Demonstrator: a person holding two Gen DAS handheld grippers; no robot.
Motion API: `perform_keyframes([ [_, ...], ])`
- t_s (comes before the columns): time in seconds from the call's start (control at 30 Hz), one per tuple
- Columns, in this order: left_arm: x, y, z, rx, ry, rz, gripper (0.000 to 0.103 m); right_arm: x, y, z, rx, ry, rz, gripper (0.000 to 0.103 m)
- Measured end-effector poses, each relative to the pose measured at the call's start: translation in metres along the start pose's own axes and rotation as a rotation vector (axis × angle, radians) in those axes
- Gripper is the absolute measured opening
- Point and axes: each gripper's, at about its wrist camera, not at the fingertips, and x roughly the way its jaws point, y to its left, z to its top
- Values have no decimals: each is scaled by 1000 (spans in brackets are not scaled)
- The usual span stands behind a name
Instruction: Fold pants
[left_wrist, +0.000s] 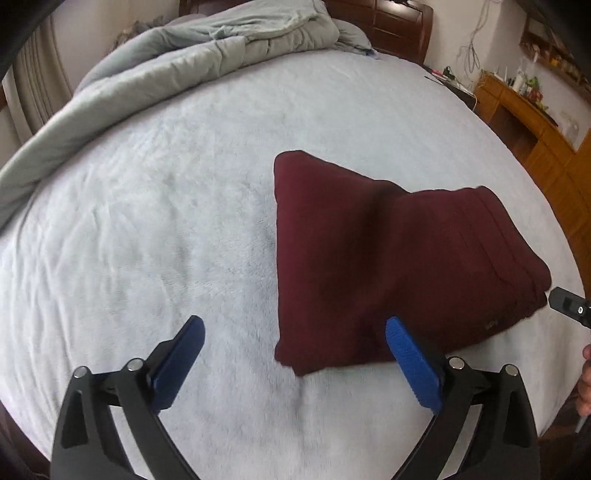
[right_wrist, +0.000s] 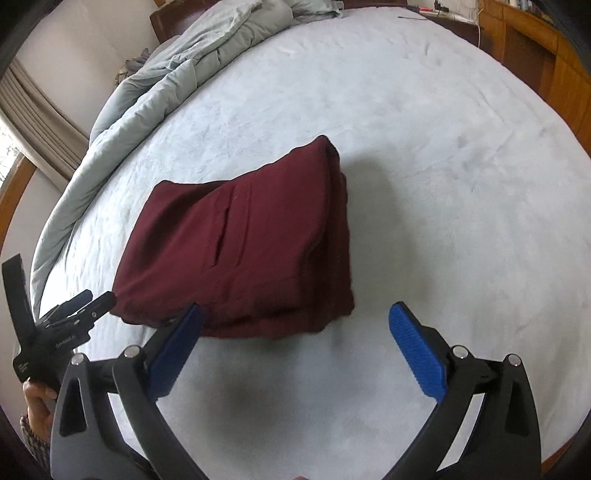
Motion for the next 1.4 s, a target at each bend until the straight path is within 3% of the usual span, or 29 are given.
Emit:
perform_keyframes([
  [0.53, -48, -12, -15, 12, -46, 48, 99, -30, 33, -26, -16, -39, -75, 100],
  [1.4, -53, -14, -16, 23, -33, 51, 99, -19, 48, -34, -74, -17, -108, 100],
])
